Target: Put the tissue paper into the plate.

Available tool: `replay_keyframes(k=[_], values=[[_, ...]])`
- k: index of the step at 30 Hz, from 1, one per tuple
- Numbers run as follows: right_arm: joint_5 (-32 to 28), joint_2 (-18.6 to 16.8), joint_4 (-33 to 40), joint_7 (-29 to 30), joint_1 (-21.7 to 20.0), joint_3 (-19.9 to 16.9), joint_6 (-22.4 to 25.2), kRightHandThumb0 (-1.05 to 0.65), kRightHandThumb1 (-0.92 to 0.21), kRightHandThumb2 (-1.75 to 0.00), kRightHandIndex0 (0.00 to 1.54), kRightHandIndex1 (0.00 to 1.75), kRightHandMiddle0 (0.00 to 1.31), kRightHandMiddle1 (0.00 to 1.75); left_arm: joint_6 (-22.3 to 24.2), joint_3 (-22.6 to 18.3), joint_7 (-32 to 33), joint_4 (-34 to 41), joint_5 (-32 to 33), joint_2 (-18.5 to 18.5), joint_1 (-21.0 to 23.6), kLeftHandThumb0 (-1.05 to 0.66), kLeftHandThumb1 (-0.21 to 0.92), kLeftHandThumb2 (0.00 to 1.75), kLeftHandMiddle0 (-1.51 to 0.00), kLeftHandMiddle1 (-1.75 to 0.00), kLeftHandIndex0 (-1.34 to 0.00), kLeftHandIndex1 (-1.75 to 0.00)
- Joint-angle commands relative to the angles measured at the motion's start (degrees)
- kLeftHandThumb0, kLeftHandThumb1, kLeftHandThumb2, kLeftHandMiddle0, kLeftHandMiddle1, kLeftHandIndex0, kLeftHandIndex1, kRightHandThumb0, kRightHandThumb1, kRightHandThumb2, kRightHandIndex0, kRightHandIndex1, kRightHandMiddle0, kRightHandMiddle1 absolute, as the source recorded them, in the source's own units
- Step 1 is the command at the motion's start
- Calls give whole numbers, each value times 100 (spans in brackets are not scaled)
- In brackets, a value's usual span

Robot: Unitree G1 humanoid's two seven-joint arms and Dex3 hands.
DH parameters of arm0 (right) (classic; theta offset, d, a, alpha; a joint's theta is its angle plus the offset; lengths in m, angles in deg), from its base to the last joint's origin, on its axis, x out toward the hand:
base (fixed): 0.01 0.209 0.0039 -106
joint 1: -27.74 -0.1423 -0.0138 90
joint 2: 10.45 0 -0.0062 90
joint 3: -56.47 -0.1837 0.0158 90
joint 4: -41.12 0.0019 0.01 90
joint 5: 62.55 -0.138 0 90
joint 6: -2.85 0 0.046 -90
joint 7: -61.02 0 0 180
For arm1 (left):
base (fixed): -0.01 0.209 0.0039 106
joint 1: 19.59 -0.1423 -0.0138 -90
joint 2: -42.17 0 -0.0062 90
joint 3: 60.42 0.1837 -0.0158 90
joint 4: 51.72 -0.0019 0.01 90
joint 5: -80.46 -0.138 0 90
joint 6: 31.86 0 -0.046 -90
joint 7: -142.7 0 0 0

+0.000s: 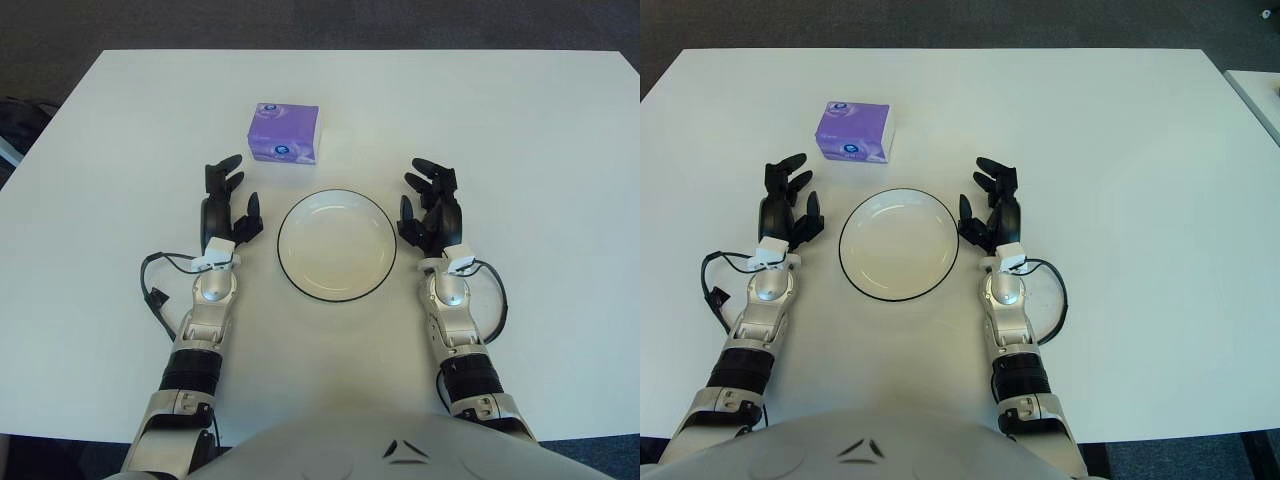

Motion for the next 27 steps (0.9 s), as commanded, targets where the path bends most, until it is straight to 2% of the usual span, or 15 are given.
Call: replay_keyframes(k=[1,27], values=[[-8,-67,-319,18,281,-23,20,-46,-74,-75,32,82,1,107,3,50,7,-555,-86,86,-529,-65,92,77,-27,-66,0,-101],[-49,-125,-389,3,241,9,14,-46,-74,-74,33,84,2,108,-139,18,-8,-669,-70,-6,-435,-67,92,75,-28,-66,0,-100]])
